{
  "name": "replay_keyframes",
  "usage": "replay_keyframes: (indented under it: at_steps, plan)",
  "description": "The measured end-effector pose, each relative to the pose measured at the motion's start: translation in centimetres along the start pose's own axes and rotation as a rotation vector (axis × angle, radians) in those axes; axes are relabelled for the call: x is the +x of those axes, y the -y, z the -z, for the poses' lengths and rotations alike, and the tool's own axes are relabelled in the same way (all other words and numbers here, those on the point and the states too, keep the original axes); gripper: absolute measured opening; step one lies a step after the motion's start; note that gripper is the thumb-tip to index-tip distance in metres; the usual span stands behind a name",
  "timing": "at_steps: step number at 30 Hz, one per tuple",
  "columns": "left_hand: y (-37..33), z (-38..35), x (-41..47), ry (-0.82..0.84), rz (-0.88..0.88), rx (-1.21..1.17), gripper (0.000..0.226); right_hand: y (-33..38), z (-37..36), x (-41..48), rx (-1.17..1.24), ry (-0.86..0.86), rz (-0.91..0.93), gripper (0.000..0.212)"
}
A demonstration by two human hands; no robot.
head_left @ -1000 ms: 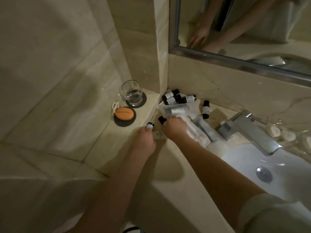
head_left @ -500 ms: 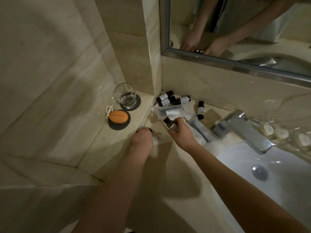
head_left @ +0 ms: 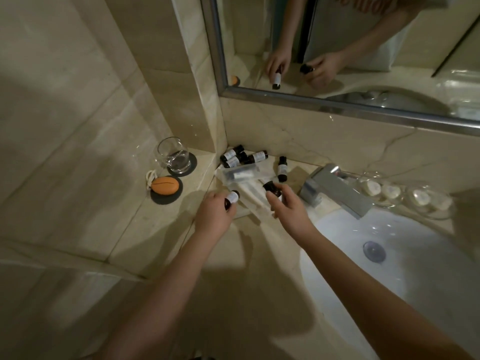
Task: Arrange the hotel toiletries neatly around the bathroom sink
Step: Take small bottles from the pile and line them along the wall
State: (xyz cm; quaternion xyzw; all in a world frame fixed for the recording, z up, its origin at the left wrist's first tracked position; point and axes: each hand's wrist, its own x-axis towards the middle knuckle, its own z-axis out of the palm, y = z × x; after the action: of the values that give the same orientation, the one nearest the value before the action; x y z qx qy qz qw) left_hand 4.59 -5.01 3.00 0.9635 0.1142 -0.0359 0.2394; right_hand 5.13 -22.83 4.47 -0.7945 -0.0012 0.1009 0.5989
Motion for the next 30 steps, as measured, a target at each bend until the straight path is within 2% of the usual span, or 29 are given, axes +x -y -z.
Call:
replay_keyframes:
  at_steps: [3,8,12,15,17,20,26,30]
  plan:
    - [-3.6,0.0,-1.9,0.032,-0.097,-0.185,0.031,0.5,3.1,-2.0,0.135,-0.021,0.02,0.007]
    - [-10.2,-0.5,-5.0,0.112,-0.177,-0.367,0.029,-0.2,9.2,-5.8,0.245,-0.104,-0.037,0.008]
    - [-15.3,-1.9,-7.6,0.165,-0.238,-0.41,0.021,-1.8,14.4,-8.8,0.283,-0.218,-0.068,0.014]
    - [-17.3,-2.8,-8.0,0.167,-0.238,-0.442,0.02,-2.1,16.7,-9.7,0.293,-0.224,-0.089,0.014]
    - [-22.9,-5.8,-10.3,0.228,-0.309,-0.453,0.02,-3.7,22.7,-12.8,0.332,-0.336,-0.071,0.014]
    - [-23.6,-6.3,-10.0,0.212,-0.298,-0.533,0.025,-3.9,23.7,-12.9,0.271,-0.384,-0.056,0.018]
    - [-29.8,-10.0,-10.2,0.255,-0.315,-0.572,0.039,-6.0,30.8,-14.6,0.231,-0.486,-0.097,0.01]
    - [-33.7,-11.9,-9.4,0.302,-0.326,-0.542,0.029,-6.9,34.2,-14.8,0.252,-0.548,-0.083,0.004]
